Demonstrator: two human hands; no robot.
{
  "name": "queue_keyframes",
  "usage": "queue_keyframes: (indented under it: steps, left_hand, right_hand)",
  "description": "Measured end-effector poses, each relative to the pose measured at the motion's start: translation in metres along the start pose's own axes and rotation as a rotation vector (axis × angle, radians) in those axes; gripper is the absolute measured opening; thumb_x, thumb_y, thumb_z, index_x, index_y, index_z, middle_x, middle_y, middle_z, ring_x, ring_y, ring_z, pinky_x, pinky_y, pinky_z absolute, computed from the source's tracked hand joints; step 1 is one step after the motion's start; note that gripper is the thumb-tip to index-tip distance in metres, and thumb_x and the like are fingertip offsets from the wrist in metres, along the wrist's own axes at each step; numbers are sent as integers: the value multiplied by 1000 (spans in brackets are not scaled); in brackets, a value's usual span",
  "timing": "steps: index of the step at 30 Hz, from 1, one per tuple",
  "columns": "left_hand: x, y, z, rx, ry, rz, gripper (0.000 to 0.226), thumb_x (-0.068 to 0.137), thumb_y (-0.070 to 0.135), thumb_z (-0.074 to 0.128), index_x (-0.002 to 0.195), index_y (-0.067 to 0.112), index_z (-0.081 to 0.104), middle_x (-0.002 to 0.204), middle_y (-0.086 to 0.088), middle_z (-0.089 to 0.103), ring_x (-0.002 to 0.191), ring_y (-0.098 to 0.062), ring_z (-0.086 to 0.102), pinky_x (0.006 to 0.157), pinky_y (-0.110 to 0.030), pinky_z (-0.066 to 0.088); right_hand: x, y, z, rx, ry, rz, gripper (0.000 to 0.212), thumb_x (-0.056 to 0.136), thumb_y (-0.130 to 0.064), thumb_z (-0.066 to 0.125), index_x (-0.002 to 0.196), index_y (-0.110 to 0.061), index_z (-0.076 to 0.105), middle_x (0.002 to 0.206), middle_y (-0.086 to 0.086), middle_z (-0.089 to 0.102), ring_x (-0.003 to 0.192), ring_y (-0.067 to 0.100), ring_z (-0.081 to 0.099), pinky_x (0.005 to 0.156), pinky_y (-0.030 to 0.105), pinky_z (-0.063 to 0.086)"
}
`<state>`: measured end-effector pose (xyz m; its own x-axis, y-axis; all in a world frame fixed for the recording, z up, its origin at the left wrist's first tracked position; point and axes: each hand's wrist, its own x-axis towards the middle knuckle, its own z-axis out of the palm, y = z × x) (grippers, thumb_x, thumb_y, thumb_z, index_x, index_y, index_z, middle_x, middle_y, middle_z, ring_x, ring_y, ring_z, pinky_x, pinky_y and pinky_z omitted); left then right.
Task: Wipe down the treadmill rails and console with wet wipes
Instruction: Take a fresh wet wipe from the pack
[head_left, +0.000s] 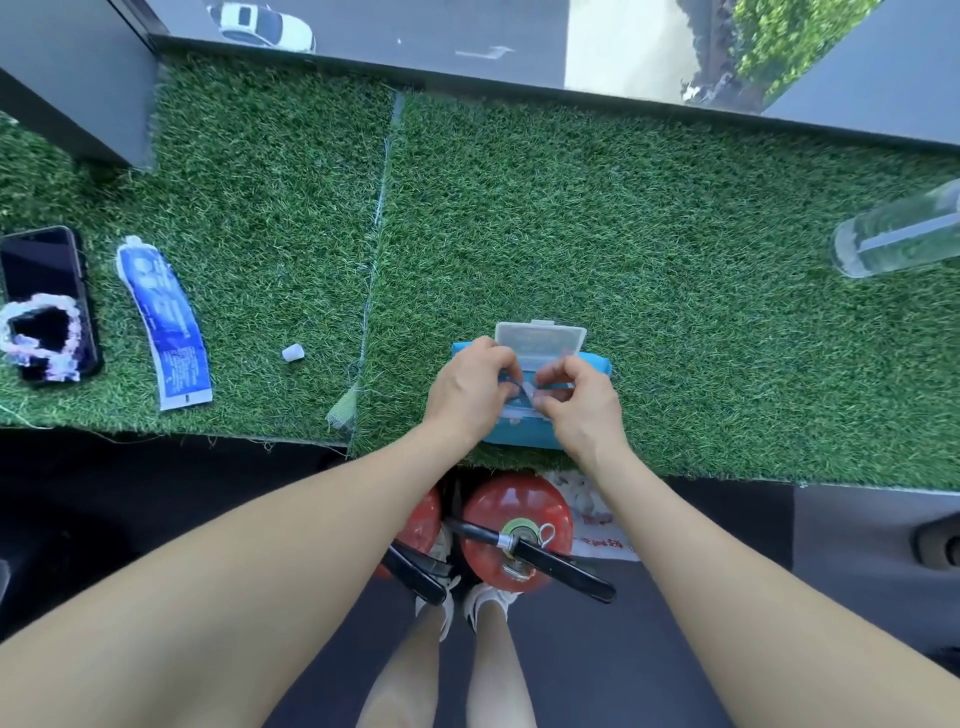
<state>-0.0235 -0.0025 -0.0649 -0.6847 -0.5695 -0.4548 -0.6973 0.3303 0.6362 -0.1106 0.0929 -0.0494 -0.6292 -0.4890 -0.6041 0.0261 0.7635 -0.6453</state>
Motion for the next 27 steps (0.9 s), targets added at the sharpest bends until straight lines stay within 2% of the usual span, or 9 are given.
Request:
queue_keyframes:
  steps: [4, 9, 12, 15, 18, 20, 23, 25, 27]
  left_hand:
    - [0, -7, -11, -139, 22, -14, 9, 76, 4, 70, 80, 11, 72, 83, 0, 64, 82, -19, 59, 79, -30, 47]
    - [-5, -11, -12, -201, 41, -61, 13, 78, 2, 69, 85, 11, 73, 87, -1, 68, 79, -11, 58, 75, -17, 41]
    - [-6, -10, -9, -205, 58, -85, 11, 79, 6, 70, 88, 12, 72, 87, 1, 68, 82, -15, 61, 78, -22, 45]
    - [-6, -7, -8, -164, 55, -57, 9, 80, 8, 71, 88, 12, 71, 87, -3, 69, 84, -20, 63, 79, -29, 49]
    - [-4, -1, -11, -108, 38, -66, 8, 80, 11, 71, 87, 14, 70, 83, 0, 67, 83, -20, 63, 79, -30, 50]
    - [-5, 4, -13, -66, 20, -70, 8, 81, 11, 70, 88, 15, 70, 83, 0, 66, 85, -20, 63, 80, -30, 49]
    - [-7, 6, -12, -26, 11, -41, 11, 82, 12, 68, 92, 14, 69, 90, -3, 68, 88, -24, 62, 83, -33, 48]
    - [-10, 4, -10, 17, -16, 26, 19, 82, 12, 67, 101, 14, 68, 100, -4, 66, 93, -25, 59, 84, -33, 45]
    - [-14, 1, -6, 65, -44, 127, 24, 81, 10, 68, 105, 13, 67, 110, -4, 60, 98, -25, 57, 85, -35, 43]
  right_hand:
    - [1, 1, 5, -245, -23, -64, 25, 85, 3, 58, 105, -7, 67, 104, 1, 52, 91, 19, 58, 86, 20, 39]
    - [2, -4, 17, -303, 107, -30, 6, 87, -12, 62, 86, -8, 67, 103, 9, 59, 92, 27, 57, 80, 32, 39]
    - [2, -6, 13, -116, 168, 25, 9, 90, -14, 58, 85, -10, 64, 89, 7, 65, 83, 23, 57, 79, 32, 41]
    - [-3, -5, 2, 144, 218, 18, 19, 90, -11, 58, 73, -17, 57, 74, 1, 62, 76, 18, 60, 80, 34, 47]
    - [-9, -5, -4, 425, 226, 98, 22, 93, -6, 54, 73, -16, 53, 71, 3, 58, 66, 15, 55, 73, 32, 49]
    - [-10, -4, -5, 480, 192, 152, 23, 92, -3, 51, 73, -14, 50, 70, 3, 55, 64, 16, 50, 70, 32, 47]
    - [-8, -3, -9, 87, 65, 132, 13, 91, -16, 58, 79, -14, 52, 80, 3, 56, 78, 20, 51, 76, 35, 42]
    - [-8, -5, -13, -147, -45, 148, 21, 88, -28, 65, 76, -14, 53, 82, 4, 57, 79, 20, 50, 69, 29, 36]
    - [-6, -6, -14, -271, -141, 153, 25, 86, -29, 68, 71, -14, 54, 80, 6, 57, 77, 20, 50, 65, 27, 34]
